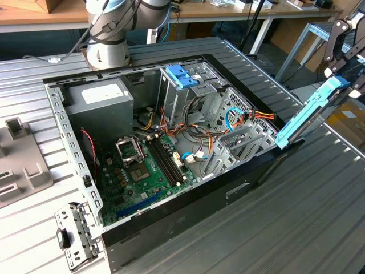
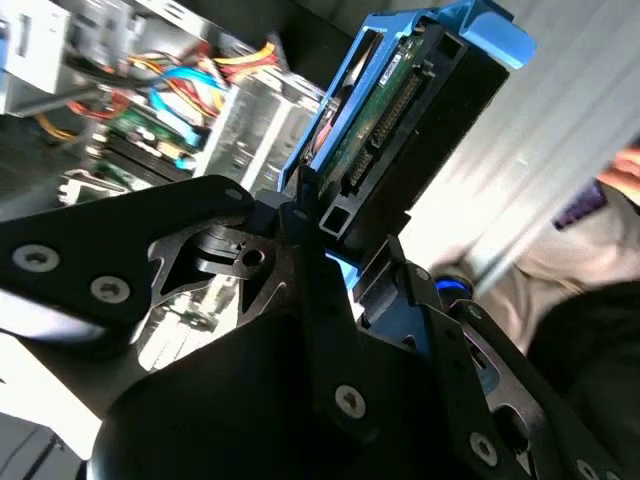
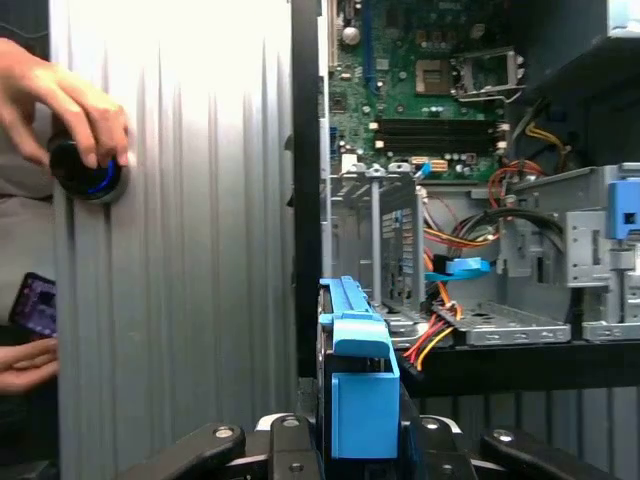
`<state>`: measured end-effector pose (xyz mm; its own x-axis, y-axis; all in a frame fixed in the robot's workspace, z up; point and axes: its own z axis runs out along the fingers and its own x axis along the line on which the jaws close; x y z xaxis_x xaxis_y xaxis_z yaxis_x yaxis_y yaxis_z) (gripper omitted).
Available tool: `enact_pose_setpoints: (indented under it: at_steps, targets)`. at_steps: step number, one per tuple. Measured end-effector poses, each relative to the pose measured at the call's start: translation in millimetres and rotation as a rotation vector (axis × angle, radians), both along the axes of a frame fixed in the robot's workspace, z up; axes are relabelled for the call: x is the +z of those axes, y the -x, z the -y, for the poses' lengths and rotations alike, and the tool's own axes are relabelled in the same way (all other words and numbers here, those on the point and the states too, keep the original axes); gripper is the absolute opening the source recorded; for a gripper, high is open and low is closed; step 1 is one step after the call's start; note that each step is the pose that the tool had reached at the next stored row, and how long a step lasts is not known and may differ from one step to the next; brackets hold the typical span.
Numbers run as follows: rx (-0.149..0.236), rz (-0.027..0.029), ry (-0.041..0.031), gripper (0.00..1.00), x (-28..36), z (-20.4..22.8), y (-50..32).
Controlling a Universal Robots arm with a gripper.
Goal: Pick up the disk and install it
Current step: 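Pick up the disk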
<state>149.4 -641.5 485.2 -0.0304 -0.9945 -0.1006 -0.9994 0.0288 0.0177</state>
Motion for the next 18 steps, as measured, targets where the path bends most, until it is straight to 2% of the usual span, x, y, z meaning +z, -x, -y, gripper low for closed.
enact_pose_setpoints:
  at_steps: [1,2,18]
  targets:
    - [0.0,0.0001,-0.0496,0.37,-0.3,0.0,0.0]
    - [0.0,0.0,-0.0165,0.37,-0.6,-0.1,-1.1]
    - [0.0,0.0,-0.0166,0.37,-1.0,-0.1,-6.1]
